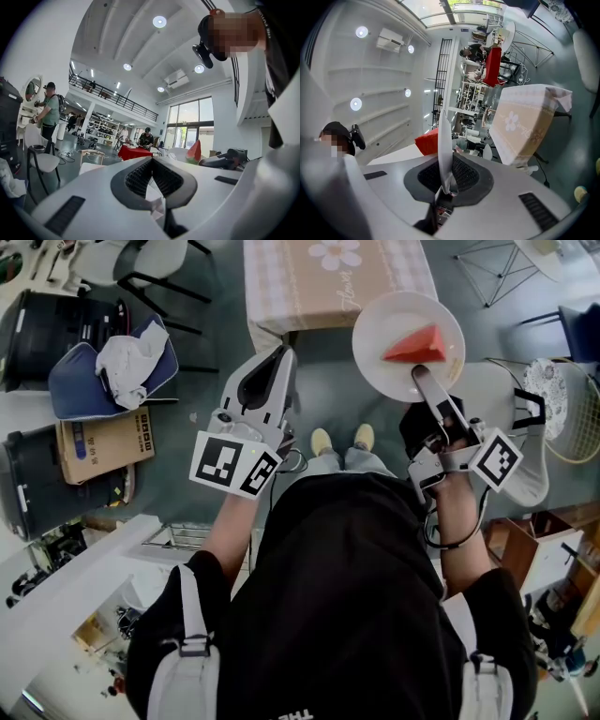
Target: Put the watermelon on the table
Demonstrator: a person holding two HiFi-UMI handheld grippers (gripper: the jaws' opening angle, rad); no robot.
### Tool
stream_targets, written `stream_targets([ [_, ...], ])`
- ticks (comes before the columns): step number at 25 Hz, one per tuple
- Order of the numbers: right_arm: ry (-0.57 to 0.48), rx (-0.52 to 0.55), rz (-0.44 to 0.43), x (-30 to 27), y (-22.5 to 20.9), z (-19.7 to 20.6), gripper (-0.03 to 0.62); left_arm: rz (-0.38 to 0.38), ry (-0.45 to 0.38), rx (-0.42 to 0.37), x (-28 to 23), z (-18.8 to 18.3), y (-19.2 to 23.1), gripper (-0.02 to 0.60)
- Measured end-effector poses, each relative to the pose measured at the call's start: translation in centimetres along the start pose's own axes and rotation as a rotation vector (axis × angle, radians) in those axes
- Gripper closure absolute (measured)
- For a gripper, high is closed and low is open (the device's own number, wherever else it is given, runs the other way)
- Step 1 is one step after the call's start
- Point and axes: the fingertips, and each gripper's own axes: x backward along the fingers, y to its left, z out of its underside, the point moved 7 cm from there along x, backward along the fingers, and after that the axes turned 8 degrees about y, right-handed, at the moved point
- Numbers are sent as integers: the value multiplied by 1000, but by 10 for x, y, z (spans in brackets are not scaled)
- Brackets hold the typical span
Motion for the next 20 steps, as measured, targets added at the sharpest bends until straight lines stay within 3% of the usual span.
stream_targets([
  [20,-4,13,-19,-42,8,26,565,5,-32,33,24,-4,46,574],
])
